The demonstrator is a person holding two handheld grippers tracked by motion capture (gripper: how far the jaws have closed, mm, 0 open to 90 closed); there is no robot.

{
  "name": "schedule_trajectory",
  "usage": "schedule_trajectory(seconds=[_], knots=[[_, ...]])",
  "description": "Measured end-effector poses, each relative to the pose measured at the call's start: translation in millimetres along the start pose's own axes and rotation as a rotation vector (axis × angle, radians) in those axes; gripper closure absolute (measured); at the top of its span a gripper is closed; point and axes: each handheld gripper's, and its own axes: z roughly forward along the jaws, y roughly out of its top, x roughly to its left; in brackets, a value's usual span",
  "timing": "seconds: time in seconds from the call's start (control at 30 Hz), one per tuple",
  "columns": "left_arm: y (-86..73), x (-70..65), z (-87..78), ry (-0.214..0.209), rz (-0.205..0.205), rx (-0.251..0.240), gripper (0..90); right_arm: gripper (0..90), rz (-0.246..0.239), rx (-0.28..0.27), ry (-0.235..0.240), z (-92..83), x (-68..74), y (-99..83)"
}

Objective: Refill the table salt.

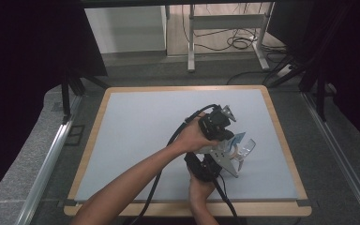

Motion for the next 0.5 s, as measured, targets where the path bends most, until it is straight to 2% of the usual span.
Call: schedule_trajectory(seconds=[0.5], knots=[[1.7, 0.7, -0.1, 0.005, 0.008, 0.01, 90.0, 47.0, 0.0, 0.001, 0.002, 0.9, -0.5, 1.2]])
